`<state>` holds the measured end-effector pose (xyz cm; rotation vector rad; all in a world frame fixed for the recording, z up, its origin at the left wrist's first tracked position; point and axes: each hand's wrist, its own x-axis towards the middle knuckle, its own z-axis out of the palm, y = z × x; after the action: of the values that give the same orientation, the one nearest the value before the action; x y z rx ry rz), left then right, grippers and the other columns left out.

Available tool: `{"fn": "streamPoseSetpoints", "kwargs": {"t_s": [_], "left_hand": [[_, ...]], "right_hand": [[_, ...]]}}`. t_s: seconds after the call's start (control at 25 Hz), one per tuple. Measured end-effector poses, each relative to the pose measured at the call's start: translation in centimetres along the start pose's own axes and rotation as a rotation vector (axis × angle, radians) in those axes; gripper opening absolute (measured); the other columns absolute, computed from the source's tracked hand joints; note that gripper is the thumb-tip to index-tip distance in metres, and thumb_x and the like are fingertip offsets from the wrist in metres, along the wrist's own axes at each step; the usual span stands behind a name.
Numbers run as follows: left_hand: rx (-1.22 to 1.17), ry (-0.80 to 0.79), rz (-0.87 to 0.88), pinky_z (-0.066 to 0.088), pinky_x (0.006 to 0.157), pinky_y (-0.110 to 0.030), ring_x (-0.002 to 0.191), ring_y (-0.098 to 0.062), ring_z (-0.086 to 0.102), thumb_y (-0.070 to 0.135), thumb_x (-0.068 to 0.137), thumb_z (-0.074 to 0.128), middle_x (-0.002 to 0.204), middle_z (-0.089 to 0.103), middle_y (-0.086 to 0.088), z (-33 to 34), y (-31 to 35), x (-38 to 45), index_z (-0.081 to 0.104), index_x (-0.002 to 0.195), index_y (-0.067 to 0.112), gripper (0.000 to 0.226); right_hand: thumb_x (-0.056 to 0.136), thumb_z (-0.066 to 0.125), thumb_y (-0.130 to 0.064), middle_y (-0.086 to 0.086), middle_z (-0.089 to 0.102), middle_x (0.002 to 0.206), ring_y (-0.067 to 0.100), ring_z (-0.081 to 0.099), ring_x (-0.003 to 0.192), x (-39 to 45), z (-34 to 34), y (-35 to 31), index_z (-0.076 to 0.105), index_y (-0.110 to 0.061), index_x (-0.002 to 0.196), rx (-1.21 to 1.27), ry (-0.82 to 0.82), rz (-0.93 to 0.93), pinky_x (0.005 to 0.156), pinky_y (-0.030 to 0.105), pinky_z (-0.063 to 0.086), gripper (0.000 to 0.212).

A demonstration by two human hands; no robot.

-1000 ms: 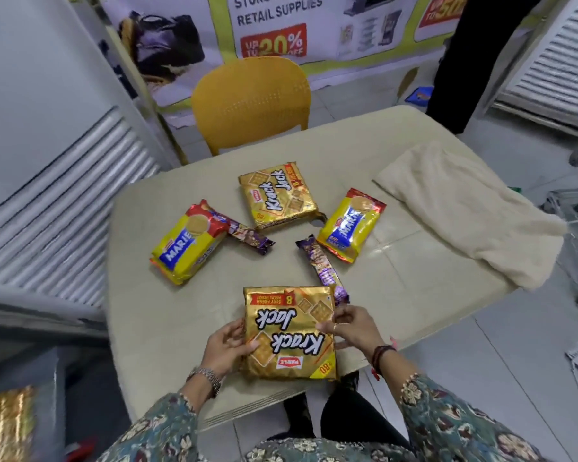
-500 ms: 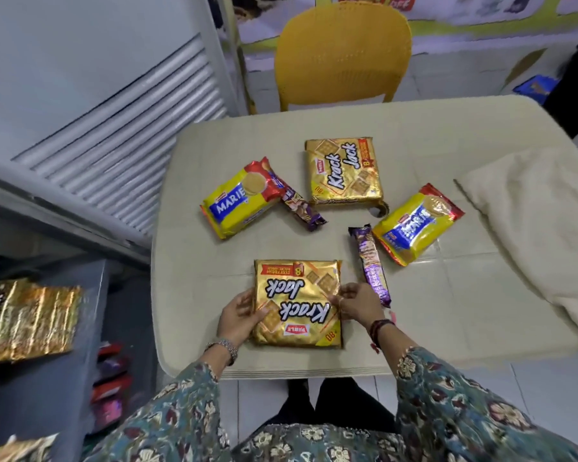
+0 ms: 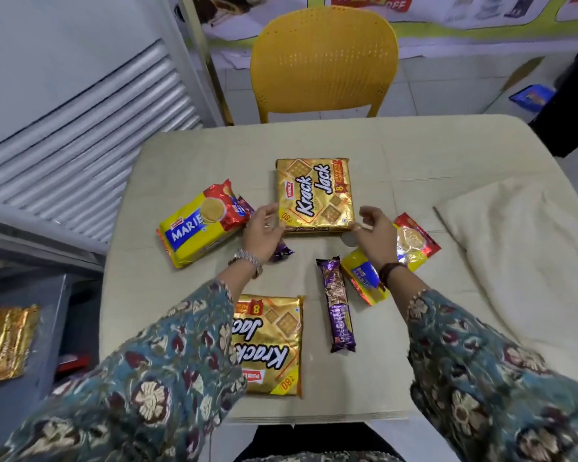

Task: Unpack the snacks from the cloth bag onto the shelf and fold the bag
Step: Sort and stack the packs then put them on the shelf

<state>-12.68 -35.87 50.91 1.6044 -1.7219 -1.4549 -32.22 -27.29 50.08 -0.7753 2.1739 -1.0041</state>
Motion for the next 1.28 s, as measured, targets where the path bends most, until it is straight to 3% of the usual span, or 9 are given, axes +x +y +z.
{"fn": "streamPoseSetpoints", "kwargs": {"t_s": [0.16,0.36,0.44,0.52,0.64,0.8,1.0,1.16,1.28], "left_hand": [[0.094,-0.107,-0.136,0.03,0.11,-0.036,0.135,-0.024,0.033,0.033,0.087,0.058,0.149,0.03,-0.009,1.4,1.3,5.5,0.028,0.141,0.012,0.066],[0.108,-0.207,-0.34,0.021,0.115,-0.04,0.142,-0.026,0.023,0.061,0.084,0.044,0.155,0.02,-0.007,2.6,0.8,7.9,0.012,0.147,0.011,0.087],[0.037,-0.18,-0.352,0.03,0.112,-0.04,0.135,-0.027,0.036,0.053,0.082,0.054,0.148,0.036,-0.009,2.8,0.5,8.1,0.029,0.142,0.011,0.078],[-0.072,-0.131,-0.321,0.041,0.103,-0.038,0.119,-0.026,0.052,0.032,0.077,0.06,0.13,0.054,-0.009,2.8,0.4,7.8,0.051,0.122,0.013,0.05],[-0.184,-0.141,-0.262,0.046,0.093,-0.035,0.1,-0.023,0.058,0.018,0.076,0.055,0.107,0.061,-0.005,2.1,1.1,6.5,0.053,0.101,0.02,0.025],[-0.254,-0.14,-0.201,0.048,0.072,-0.022,0.087,-0.015,0.06,0.022,0.08,0.054,0.102,0.062,-0.002,-0.3,1.5,2.4,0.055,0.106,0.019,0.026],[-0.337,-0.009,-0.134,0.051,0.077,-0.022,0.097,-0.015,0.06,0.024,0.089,0.055,0.114,0.06,-0.003,-3.6,-2.2,-6.3,0.049,0.126,0.013,0.039],[-0.27,0.06,-0.113,0.05,0.088,-0.036,0.107,-0.023,0.058,0.035,0.08,0.061,0.118,0.06,-0.01,-5.9,-8.7,-13.3,0.051,0.111,0.023,0.034],[-0.287,0.055,-0.178,0.051,0.086,-0.04,0.107,-0.032,0.06,0.018,0.087,0.059,0.114,0.062,-0.017,-7.0,-12.7,-16.2,0.048,0.096,0.03,0.019]], "right_hand": [[0.09,0.06,-0.03,0.017,0.049,0.14,0.032,0.049,0.126,6.7,1.9,0.1,0.04,-0.001,0.138,-0.207,-0.2,0.107,0.102,0.037,0.041,0.059],[0.091,0.057,-0.041,0.018,0.061,0.119,0.031,0.062,0.099,10.2,3.9,1.4,0.05,0.001,0.126,-0.08,-0.239,0.321,0.084,0.035,0.05,0.055],[0.089,0.059,-0.043,0.017,0.065,0.105,0.031,0.064,0.095,10.7,4.2,1.8,0.058,0.002,0.116,0.035,-0.254,0.392,0.086,0.042,0.053,0.052],[0.088,0.063,-0.038,0.015,0.064,0.097,0.028,0.063,0.091,10.6,4.1,1.9,0.061,0.004,0.113,0.102,-0.248,0.398,0.075,0.037,0.052,0.049],[0.088,0.064,-0.033,0.014,0.06,0.1,0.025,0.056,0.087,9.2,3.1,1.1,0.055,0.003,0.123,0.198,-0.212,0.425,0.055,0.031,0.044,0.051],[0.089,0.064,-0.025,0.01,0.059,0.091,0.017,0.054,0.072,3.4,1.1,-0.9,0.058,0.002,0.114,0.279,-0.226,0.365,0.056,0.028,0.046,0.037],[0.086,0.068,-0.017,0.007,0.064,0.098,0.018,0.06,0.082,-7.0,0.5,-1.2,0.061,-0.008,0.112,0.383,-0.276,0.3,0.067,0.031,0.05,0.028],[0.084,0.069,-0.009,0.008,0.066,0.093,0.013,0.061,0.073,-15.1,2.1,0.6,0.063,-0.005,0.106,0.357,-0.313,0.256,0.055,0.018,0.052,0.023],[0.08,0.074,-0.013,0.01,0.069,0.099,0.018,0.065,0.08,-19.0,4.4,3.1,0.063,-0.005,0.111,0.345,-0.363,0.359,0.07,0.032,0.058,0.034]]}}
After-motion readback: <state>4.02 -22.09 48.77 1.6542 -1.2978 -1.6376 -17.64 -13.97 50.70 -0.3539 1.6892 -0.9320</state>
